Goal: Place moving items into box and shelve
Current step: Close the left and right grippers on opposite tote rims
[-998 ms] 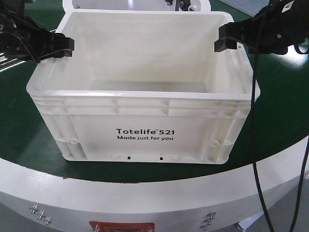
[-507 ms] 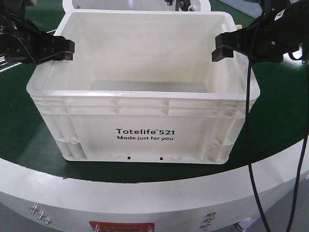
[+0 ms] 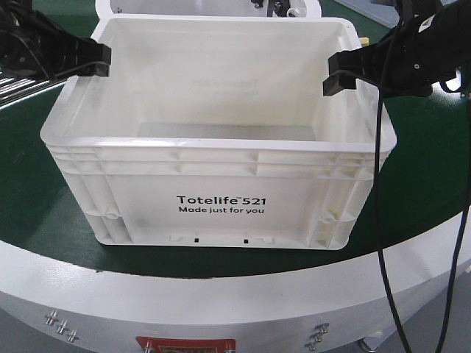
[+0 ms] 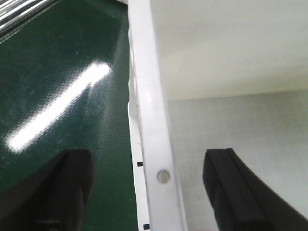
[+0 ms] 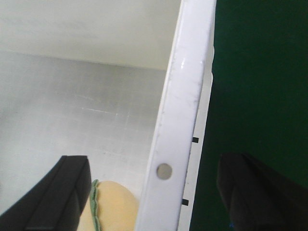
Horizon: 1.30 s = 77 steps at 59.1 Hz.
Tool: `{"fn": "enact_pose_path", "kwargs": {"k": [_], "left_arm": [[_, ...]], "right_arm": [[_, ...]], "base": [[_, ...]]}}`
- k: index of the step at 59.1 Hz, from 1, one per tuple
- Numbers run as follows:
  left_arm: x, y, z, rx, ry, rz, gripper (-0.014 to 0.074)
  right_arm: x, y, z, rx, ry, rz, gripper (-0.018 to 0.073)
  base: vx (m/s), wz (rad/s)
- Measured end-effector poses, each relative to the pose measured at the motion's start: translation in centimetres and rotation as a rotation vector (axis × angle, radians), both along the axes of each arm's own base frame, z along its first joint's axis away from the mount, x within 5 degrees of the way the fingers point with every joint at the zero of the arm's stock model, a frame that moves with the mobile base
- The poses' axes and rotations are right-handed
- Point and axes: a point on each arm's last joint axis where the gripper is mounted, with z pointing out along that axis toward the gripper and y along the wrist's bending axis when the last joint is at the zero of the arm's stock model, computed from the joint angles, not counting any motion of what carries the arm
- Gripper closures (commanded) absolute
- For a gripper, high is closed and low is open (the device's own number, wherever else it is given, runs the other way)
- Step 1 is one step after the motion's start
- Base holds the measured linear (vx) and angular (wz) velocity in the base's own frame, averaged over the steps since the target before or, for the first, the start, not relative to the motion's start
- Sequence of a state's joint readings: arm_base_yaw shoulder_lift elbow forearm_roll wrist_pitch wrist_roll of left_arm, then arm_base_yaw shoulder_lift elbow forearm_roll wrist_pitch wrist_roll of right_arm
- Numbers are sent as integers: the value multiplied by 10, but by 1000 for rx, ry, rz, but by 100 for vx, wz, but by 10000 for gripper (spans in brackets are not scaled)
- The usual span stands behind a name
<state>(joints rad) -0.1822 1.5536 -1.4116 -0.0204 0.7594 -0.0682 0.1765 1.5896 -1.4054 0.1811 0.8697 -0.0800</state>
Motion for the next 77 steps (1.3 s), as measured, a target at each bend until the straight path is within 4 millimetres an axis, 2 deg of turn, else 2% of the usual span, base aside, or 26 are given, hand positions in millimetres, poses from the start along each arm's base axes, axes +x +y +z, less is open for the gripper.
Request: {"fn": "enact_pose_path", "kwargs": {"k": [17,53,71,77], "left_arm": [[6,-1,-13,22,120,-4,6],[8,-2,-15,22,127,-4,6],[8,-2,-15,22,127,-4,6],[8,-2,-15,22,127,-4,6]], "right_arm": [[0,0,-1,-1,8,1,-15],[-2,0,-2,-6,36,6,35],[2,1,-12,-12,76,9,38],[2,1,-11,-13,78,10,69]], "base": [[0,0],[0,0],[0,0],[0,0]]}}
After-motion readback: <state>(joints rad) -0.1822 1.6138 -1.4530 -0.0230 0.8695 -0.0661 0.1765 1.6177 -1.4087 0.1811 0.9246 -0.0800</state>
